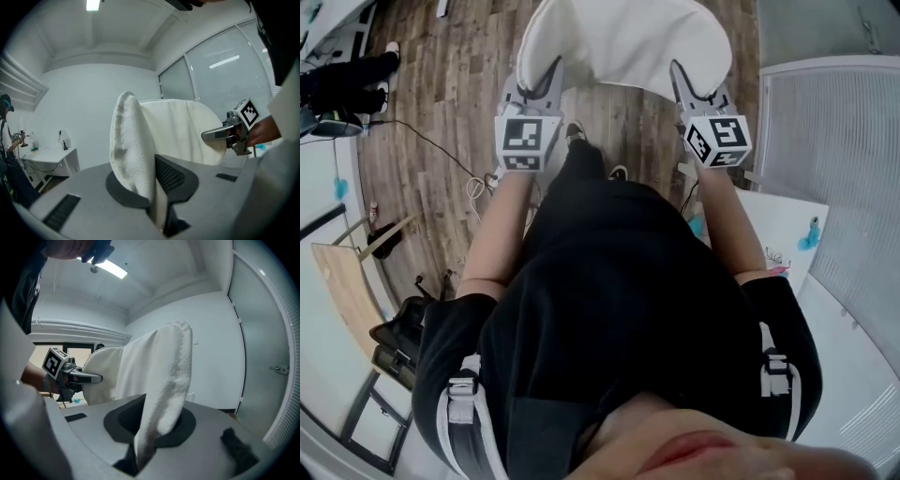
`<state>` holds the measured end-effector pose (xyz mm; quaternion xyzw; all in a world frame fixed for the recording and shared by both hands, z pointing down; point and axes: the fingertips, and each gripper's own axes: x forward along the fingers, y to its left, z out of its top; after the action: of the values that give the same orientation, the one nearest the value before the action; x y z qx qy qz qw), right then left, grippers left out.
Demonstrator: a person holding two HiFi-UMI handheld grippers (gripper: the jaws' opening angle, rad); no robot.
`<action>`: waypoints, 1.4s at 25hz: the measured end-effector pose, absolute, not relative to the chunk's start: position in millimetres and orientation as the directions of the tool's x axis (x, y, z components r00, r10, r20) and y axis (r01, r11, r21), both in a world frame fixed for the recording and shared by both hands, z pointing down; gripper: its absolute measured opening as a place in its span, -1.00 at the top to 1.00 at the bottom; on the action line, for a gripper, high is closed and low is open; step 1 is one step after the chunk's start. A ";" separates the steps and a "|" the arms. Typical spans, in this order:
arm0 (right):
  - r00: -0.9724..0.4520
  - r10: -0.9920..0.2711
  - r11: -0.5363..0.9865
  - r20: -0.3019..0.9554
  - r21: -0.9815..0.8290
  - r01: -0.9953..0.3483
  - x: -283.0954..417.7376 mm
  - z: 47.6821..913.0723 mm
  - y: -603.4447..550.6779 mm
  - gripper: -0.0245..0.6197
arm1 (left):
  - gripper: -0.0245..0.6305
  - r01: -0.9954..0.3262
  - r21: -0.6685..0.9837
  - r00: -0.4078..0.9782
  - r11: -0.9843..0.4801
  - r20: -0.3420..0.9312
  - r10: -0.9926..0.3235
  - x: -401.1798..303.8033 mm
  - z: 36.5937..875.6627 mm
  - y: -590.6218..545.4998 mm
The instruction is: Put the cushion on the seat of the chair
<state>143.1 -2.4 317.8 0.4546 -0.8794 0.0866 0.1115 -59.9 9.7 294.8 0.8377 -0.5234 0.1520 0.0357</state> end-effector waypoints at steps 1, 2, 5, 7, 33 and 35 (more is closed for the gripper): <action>-0.557 -0.783 0.567 0.277 -0.051 -0.822 139.9 318.9 -9.6 0.75 | 0.76 -0.885 -0.097 0.412 -0.456 0.294 -0.862 -63.3 296.3 1.5; -0.554 -0.785 0.563 0.278 -0.052 -0.825 136.7 321.0 -17.2 0.75 | 0.76 -0.882 -0.094 0.418 -0.462 0.297 -0.859 -66.8 298.2 -7.0; -0.543 -0.793 0.551 0.278 -0.057 -0.833 124.0 326.7 -42.2 0.75 | 0.76 -0.874 -0.088 0.433 -0.477 0.300 -0.850 -80.3 302.8 -35.7; -0.532 -0.798 0.539 0.283 -0.056 -0.840 113.8 326.7 -56.6 0.75 | 0.76 -0.868 -0.082 0.447 -0.489 0.298 -0.844 -90.6 303.0 -52.6; -0.468 -0.810 0.473 0.353 -0.079 -0.878 91.3 359.1 -175.5 0.75 | 0.76 -0.827 -0.028 0.519 -0.561 0.343 -0.783 -118.0 341.2 -188.8; -0.482 -0.798 0.485 0.361 -0.090 -0.870 96.1 367.3 -186.8 0.75 | 0.76 -0.834 -0.035 0.503 -0.550 0.358 -0.786 -113.1 347.9 -197.6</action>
<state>96.1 -186.8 367.3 0.4902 -0.8507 0.1316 0.1365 -113.1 -197.6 347.9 0.8641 -0.4688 0.1688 0.0712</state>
